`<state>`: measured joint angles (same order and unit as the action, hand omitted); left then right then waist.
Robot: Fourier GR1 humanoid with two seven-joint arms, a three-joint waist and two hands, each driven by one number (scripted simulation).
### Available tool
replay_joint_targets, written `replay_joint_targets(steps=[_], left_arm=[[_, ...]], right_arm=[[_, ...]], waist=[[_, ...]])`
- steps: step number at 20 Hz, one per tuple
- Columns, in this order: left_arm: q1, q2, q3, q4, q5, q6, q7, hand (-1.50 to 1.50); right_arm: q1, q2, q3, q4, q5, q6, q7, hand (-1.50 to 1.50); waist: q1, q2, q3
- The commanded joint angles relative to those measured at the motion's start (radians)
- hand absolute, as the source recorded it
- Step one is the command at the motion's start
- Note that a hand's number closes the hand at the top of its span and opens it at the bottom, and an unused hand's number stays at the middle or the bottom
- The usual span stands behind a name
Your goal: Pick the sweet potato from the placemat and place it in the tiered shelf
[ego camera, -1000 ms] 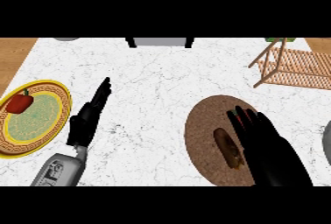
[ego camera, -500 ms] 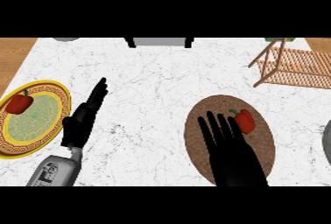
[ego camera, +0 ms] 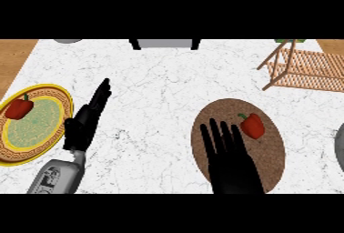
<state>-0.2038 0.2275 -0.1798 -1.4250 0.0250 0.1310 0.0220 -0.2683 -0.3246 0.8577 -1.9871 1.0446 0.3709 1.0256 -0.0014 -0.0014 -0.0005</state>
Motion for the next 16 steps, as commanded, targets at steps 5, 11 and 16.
replay_joint_targets(steps=[5,11,16], left_arm=[[0.008,-0.017,0.030,-0.002,-0.025,-0.016,0.007,0.00],[0.045,-0.040,0.027,-0.046,-0.030,-0.041,0.011,0.00],[0.018,-0.051,0.058,-0.025,-0.062,-0.038,0.026,0.00]], right_arm=[[0.077,0.077,-0.035,0.049,0.115,0.028,0.025,-1.50],[0.153,0.050,-0.093,0.060,0.159,0.009,-0.060,-1.50],[0.163,0.121,-0.075,0.105,0.237,0.033,-0.072,-1.50]], waist=[[-0.001,0.001,0.000],[0.000,0.001,0.001],[0.001,0.001,0.000]])
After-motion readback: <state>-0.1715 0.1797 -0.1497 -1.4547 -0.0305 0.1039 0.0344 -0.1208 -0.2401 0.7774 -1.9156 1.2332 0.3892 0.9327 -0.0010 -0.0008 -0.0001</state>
